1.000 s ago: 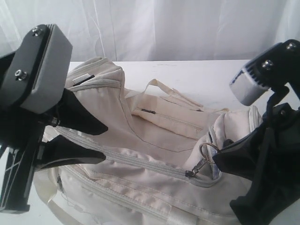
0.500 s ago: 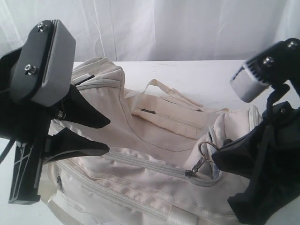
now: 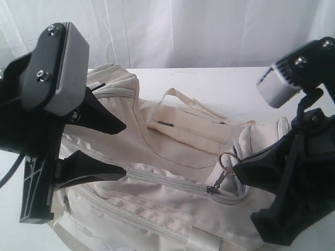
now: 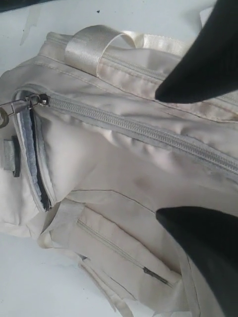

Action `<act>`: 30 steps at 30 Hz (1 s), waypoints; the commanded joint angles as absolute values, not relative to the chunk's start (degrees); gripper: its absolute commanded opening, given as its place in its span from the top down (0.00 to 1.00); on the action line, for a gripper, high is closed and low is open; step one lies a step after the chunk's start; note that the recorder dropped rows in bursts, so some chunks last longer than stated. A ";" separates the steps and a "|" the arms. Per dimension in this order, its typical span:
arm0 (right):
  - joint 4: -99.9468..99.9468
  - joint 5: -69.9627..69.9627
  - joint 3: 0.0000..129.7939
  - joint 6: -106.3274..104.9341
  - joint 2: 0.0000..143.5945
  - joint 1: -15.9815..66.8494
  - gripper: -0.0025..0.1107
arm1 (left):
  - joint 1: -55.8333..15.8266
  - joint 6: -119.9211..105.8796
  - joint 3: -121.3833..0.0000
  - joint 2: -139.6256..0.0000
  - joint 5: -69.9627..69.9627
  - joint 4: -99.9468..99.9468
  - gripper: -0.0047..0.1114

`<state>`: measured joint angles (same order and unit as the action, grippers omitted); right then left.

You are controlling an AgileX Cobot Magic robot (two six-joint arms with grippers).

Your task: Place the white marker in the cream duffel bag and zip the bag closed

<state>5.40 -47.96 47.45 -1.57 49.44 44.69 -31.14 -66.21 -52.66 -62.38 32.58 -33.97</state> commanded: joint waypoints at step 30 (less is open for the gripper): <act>5.53 -46.11 47.24 -1.22 49.42 44.97 0.98 | -32.75 -73.81 -52.64 -75.12 35.29 -47.96 0.43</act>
<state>5.40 -47.61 47.45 -1.47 49.44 44.69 -32.42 -73.27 -52.66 -74.53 35.63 -46.72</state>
